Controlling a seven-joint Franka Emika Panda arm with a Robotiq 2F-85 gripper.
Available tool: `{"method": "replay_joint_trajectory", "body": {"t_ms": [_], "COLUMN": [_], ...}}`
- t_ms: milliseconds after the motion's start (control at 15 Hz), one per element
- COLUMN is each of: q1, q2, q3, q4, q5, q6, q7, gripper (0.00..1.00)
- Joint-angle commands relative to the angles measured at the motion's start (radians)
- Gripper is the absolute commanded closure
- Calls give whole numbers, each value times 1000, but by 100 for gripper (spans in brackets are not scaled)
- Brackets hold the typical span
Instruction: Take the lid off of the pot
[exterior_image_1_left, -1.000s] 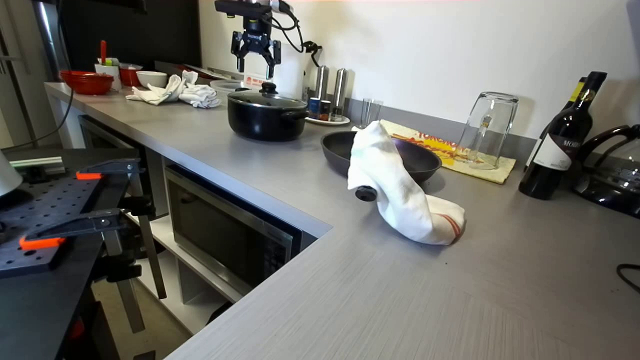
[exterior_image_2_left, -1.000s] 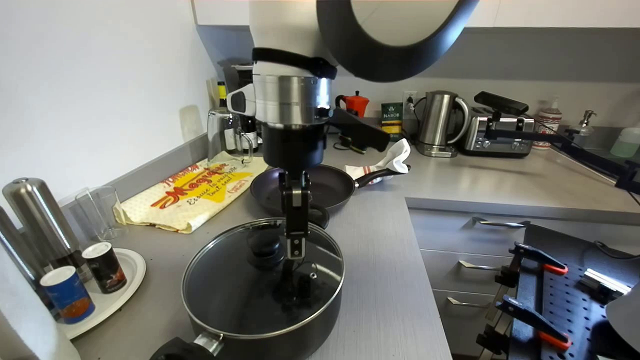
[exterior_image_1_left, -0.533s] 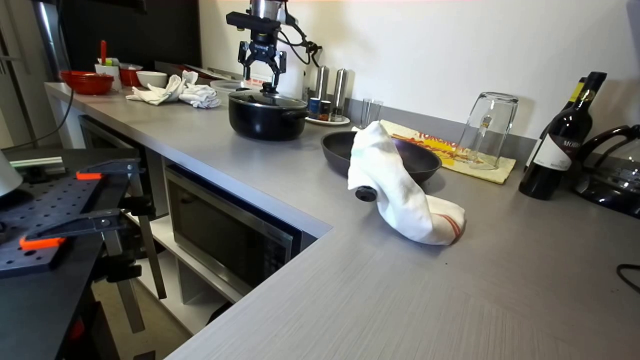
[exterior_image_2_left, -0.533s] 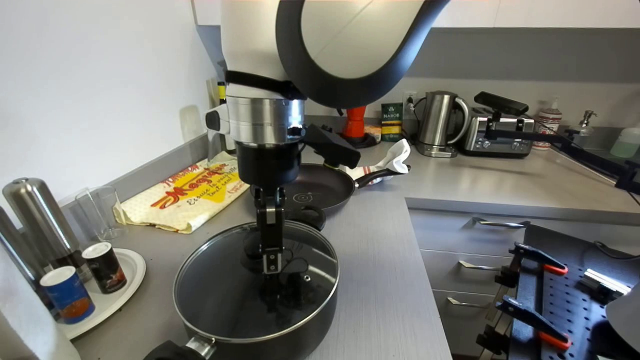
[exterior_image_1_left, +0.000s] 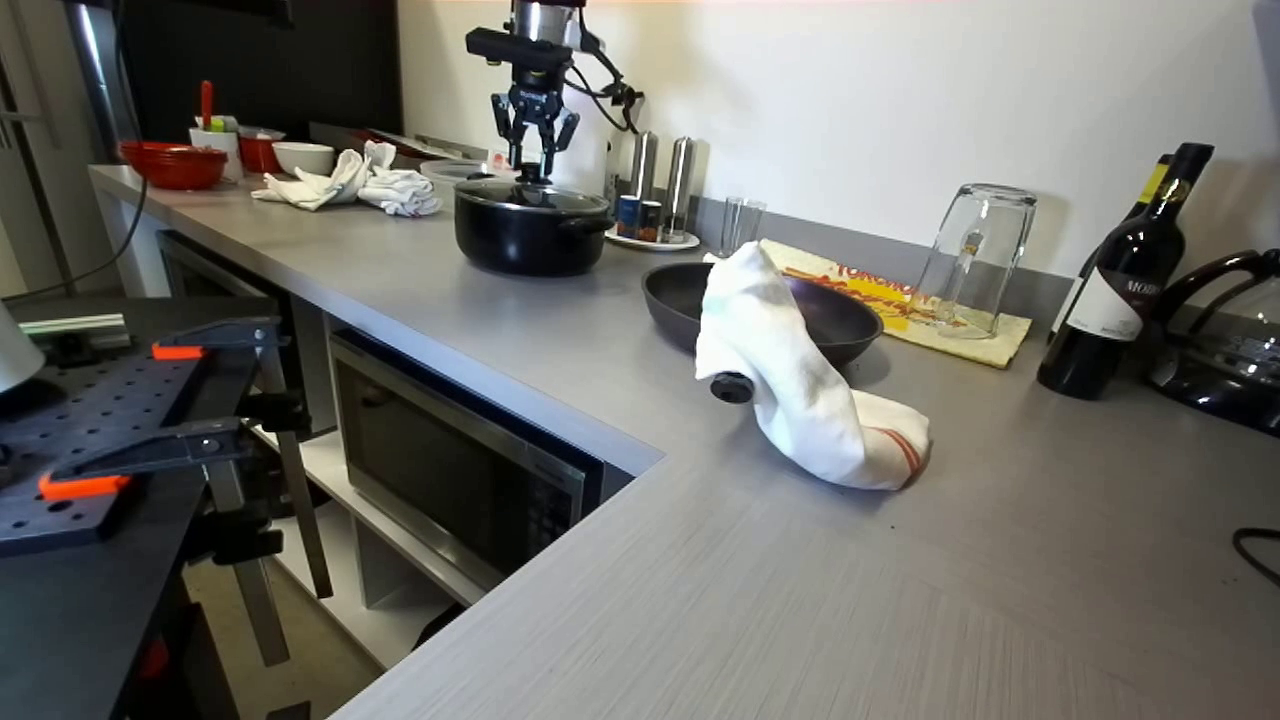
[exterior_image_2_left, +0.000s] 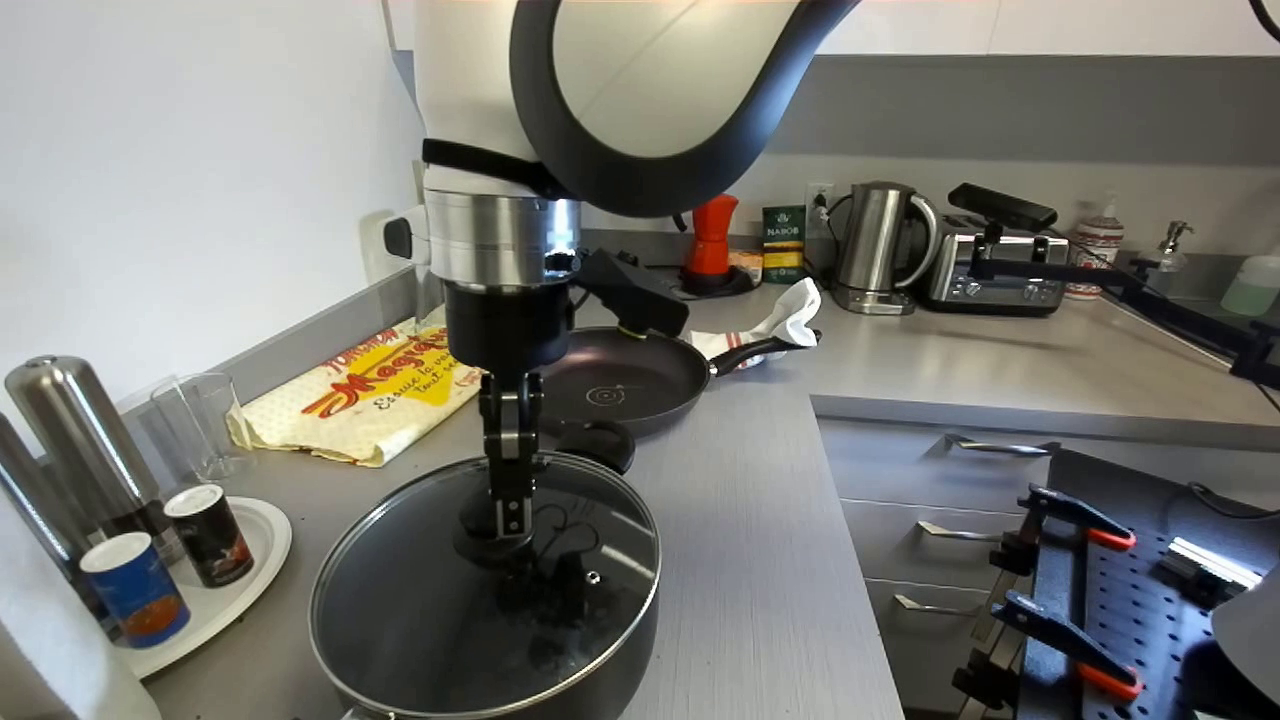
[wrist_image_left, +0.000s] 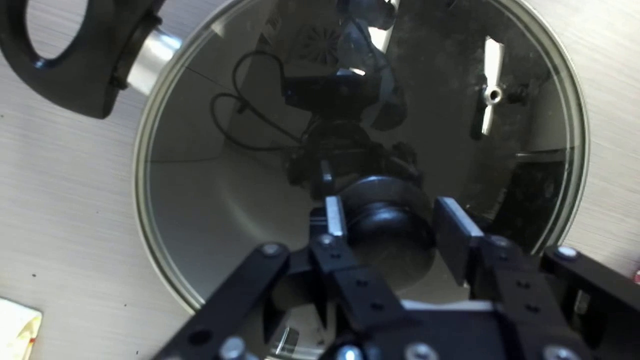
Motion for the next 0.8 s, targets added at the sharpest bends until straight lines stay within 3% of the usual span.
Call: {"method": "replay_joint_trajectory", "body": {"t_ms": [0,733], "q1": [8,13], "q2": [34,-74], "q3": [4,24], "q4": [46,-6], "q5": [-13,-10], "q6": [-7,-5], "q7": [-19,-14], "gripper": [77,77]}}
